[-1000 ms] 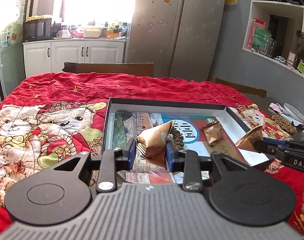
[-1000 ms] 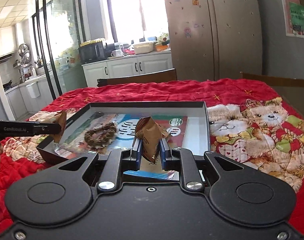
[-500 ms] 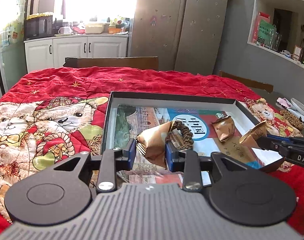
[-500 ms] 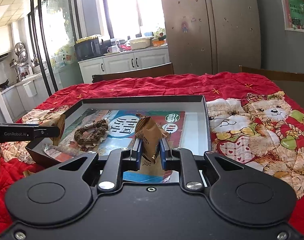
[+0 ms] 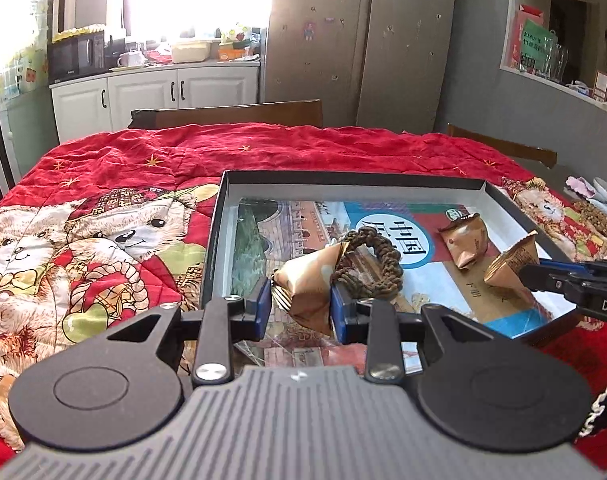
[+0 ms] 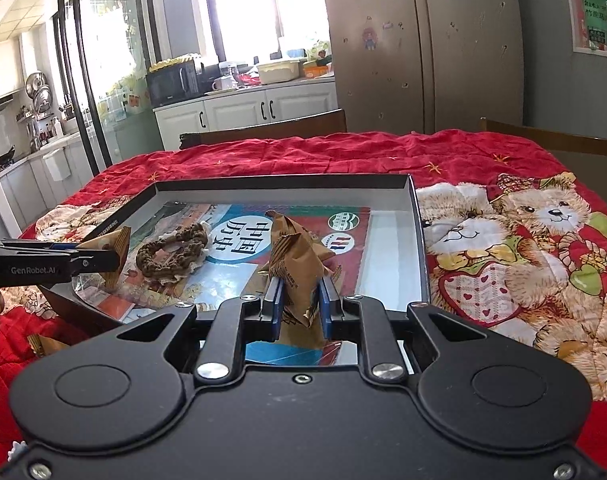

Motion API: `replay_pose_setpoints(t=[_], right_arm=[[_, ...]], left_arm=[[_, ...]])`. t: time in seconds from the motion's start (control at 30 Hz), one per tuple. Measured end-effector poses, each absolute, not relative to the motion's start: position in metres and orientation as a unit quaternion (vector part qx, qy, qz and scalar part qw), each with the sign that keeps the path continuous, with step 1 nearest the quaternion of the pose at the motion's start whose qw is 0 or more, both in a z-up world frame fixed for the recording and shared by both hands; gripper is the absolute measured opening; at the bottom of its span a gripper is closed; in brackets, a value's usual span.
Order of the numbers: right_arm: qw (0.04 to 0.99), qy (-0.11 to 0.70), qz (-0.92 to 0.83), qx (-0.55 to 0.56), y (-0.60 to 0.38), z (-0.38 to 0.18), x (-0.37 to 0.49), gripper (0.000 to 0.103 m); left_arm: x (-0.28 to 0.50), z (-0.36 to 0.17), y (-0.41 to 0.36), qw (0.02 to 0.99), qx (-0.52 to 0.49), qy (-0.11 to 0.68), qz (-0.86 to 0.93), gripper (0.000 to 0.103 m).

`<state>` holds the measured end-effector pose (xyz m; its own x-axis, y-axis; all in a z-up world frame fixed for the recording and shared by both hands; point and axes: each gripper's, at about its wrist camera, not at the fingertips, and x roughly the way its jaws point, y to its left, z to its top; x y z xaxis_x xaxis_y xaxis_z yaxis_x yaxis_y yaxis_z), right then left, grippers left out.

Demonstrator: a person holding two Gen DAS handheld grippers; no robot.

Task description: Organize objects

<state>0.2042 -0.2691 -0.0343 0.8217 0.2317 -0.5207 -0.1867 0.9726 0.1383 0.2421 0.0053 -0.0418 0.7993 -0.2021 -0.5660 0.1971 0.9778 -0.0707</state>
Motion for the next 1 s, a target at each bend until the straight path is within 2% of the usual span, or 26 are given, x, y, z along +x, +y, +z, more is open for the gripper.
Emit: replay_pose_setpoints(t=[0.5,0.73,0.8,0.87,1.0], right_arm=[[0.95,0.288,0.112,0.039,-0.2676,-0.0399,0.2092,0.02],[0.949,0.291,0.113,0.044,-0.2682,-0.0417,0.2108,0.026],[0.949,0.292,0.112,0.046,-0.2691,-0.0417,0.2113,0.027],[0.949,0.292,0.112,0.046,-0.2692,-0.0415,0.2113,0.027],[0.949,0.291,0.113,0.045,-0.2695,-0.0412,0.2106,0.033]], left_arm=[[0.2437,-0.0465,0.0012,0.946,0.008,0.306,-0.104,0.039],[0.244,-0.0467,0.0009,0.946,0.007,0.307,-0.106,0.043],[0.2433,-0.0465,0.0005,0.946,0.008,0.307,-0.107,0.046],[0.2423,-0.046,0.0006,0.946,0.007,0.305,-0.109,0.055],[0.24,-0.044,0.0,0.947,0.009,0.302,-0.112,0.059]])
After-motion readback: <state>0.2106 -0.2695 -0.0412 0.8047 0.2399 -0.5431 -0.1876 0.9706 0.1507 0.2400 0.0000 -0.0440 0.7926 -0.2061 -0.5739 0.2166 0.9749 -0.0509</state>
